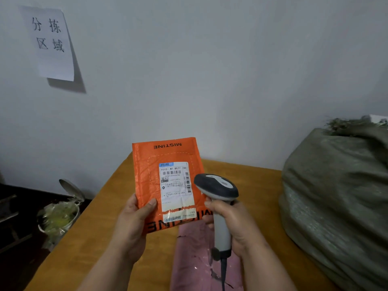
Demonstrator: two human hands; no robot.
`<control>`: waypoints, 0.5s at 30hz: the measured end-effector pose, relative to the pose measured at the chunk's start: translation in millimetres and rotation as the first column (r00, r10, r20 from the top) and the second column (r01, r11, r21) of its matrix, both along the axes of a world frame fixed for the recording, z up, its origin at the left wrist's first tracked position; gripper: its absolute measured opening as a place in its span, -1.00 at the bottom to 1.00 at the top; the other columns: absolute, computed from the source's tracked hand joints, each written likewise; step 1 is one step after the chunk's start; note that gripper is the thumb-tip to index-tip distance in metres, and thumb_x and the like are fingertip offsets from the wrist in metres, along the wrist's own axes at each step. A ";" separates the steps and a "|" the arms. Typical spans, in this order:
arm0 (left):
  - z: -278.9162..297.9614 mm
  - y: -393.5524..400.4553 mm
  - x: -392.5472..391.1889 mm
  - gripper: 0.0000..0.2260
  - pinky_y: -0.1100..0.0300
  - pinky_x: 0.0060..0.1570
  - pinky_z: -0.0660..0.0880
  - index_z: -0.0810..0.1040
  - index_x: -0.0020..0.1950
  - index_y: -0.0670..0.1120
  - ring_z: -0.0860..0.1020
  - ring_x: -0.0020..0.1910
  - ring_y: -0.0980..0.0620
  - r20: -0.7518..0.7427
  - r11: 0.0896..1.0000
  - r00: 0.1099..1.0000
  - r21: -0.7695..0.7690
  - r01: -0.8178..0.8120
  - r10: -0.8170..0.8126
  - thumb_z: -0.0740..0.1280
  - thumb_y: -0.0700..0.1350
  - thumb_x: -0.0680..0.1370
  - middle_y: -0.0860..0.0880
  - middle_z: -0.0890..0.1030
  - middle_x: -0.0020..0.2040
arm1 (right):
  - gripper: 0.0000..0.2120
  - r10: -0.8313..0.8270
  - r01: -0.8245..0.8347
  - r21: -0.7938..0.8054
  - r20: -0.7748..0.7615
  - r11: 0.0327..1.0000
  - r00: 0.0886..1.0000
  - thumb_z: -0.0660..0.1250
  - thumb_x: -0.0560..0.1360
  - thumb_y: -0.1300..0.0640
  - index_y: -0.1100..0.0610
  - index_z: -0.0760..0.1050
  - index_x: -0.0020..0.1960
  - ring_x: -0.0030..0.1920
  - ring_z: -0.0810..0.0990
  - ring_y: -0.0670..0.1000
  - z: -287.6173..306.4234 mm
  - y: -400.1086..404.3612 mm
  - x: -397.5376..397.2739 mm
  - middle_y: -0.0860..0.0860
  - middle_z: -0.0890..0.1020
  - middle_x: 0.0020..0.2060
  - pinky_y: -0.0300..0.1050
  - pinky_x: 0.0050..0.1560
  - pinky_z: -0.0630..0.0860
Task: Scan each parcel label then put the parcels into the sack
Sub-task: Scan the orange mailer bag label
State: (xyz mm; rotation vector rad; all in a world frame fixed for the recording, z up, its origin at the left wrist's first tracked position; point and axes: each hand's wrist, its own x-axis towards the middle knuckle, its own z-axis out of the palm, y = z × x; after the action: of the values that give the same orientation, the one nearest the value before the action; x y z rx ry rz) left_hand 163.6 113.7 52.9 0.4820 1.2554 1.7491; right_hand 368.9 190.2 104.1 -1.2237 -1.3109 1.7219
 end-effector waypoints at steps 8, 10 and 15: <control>19.4 24.0 39.4 -0.63 -0.09 -0.07 0.57 0.53 0.26 -0.03 0.70 -0.04 -0.19 -0.152 0.973 0.961 -0.008 0.231 -0.229 0.27 -0.37 0.53 -0.14 0.71 0.07 | -0.78 -0.150 0.151 0.045 -0.028 0.987 0.988 0.50 0.43 0.23 0.14 0.65 0.08 -0.11 0.76 0.07 20.3 -16.0 46.4 0.06 0.77 -0.14 -0.08 -0.17 0.67; 29.8 32.7 53.0 -0.58 -0.11 -0.02 0.57 0.52 0.27 0.00 0.70 -0.01 -0.18 -0.210 0.948 0.926 -0.027 0.316 -0.314 0.27 -0.40 0.53 -0.11 0.71 0.07 | -0.80 -0.262 0.266 0.053 -0.062 0.963 0.963 0.51 0.42 0.27 0.15 0.66 0.03 -0.17 0.75 0.08 29.6 -21.3 60.4 0.09 0.76 -0.17 -0.07 -0.22 0.67; 47.9 47.5 94.8 -0.59 -0.07 -0.06 0.62 0.43 0.36 0.06 0.71 -0.01 -0.09 -0.220 0.912 0.886 -0.064 0.404 -0.408 0.32 -0.29 0.59 -0.02 0.71 0.08 | -0.86 -0.417 0.435 0.125 -0.148 0.892 0.897 0.50 0.41 0.34 0.11 0.71 -0.14 -0.32 0.72 -0.02 52.4 -39.4 100.0 0.09 0.76 -0.24 -0.29 -0.39 0.55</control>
State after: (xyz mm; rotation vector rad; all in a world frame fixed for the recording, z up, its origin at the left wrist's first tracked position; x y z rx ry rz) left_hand 258.4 161.2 100.9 0.8912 1.2183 1.3525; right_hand 468.8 150.8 156.4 -1.1939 -0.9927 1.3284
